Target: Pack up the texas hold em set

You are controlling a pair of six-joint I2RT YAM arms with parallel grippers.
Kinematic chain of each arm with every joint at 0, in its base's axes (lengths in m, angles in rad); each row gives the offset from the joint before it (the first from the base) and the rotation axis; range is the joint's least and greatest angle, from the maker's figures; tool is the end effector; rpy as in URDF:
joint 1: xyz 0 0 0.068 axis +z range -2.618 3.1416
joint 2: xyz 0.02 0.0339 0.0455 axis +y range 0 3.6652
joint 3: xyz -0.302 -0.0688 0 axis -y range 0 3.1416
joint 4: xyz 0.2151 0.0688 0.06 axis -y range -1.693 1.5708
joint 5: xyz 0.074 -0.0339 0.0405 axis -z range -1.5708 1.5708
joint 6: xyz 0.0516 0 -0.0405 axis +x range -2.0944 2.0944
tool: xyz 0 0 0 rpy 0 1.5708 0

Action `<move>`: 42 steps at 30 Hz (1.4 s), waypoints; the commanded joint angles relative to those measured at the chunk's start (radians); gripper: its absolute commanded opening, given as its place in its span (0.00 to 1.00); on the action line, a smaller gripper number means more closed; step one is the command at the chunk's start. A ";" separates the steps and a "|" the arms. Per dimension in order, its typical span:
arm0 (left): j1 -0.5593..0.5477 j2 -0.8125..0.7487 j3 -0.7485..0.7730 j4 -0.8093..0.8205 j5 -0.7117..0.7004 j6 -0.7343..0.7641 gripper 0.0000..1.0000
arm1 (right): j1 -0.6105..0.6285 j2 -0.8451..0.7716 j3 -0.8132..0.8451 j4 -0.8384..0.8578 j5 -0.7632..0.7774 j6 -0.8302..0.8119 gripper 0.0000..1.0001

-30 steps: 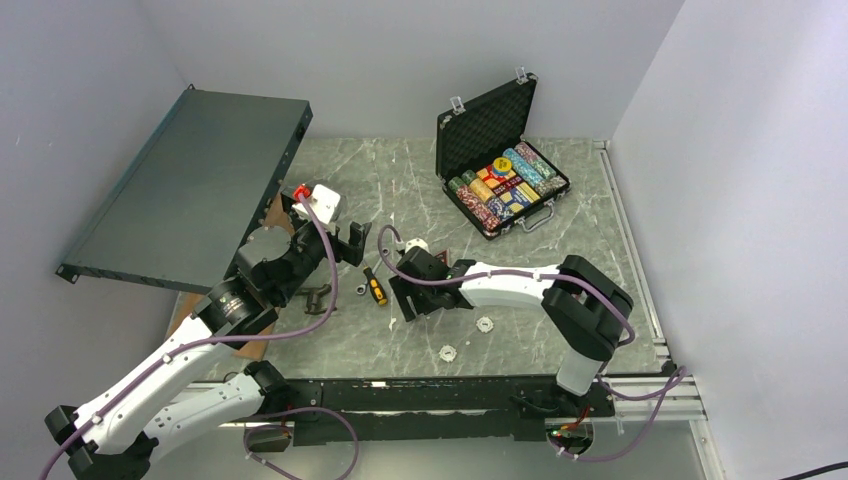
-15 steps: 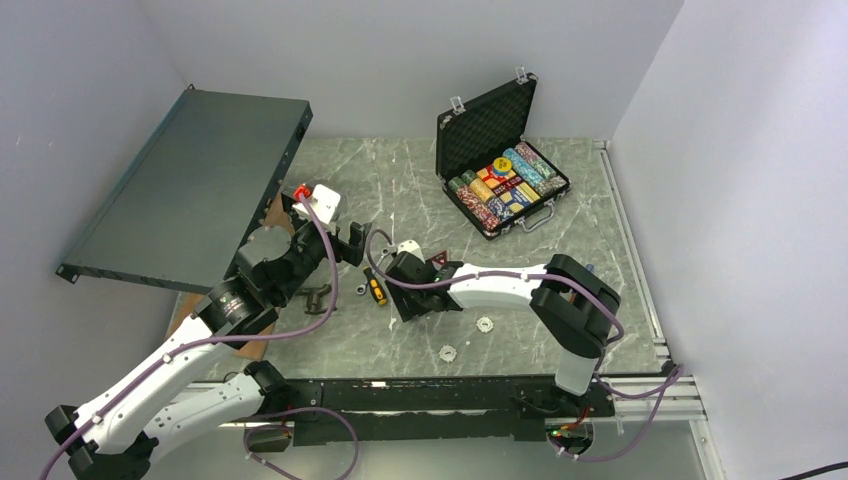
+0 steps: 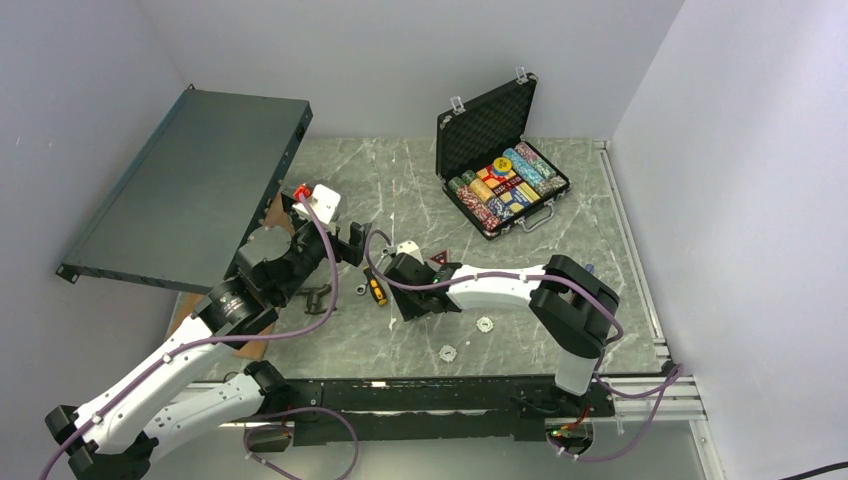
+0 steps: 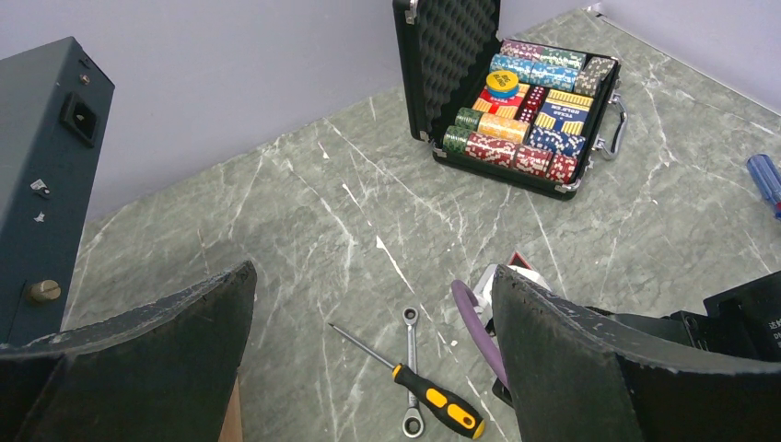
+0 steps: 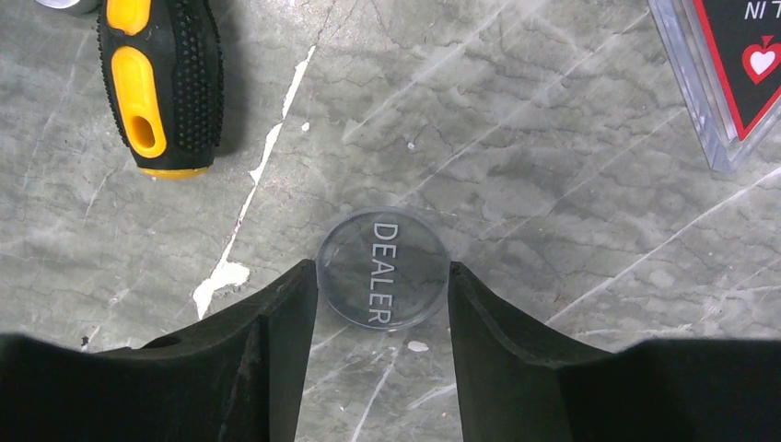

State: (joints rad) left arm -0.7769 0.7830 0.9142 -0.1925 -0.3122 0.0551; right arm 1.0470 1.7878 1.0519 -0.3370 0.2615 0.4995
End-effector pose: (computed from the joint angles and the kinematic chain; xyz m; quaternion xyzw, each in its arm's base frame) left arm 0.1068 -0.0828 0.4066 0.1934 0.7013 -0.1330 0.6732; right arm 0.1836 0.2911 0.1997 -0.2288 0.9338 0.0802 0.2631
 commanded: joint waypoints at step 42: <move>-0.004 0.014 0.026 0.024 0.000 -0.011 0.99 | -0.850 0.411 0.752 0.079 -0.082 -0.217 0.39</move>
State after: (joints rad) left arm -0.7769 0.7853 0.9142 -0.1925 -0.3119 0.0551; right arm 0.1898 2.1677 1.7252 -0.2348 0.2005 0.3103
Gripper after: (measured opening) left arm 0.992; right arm 0.521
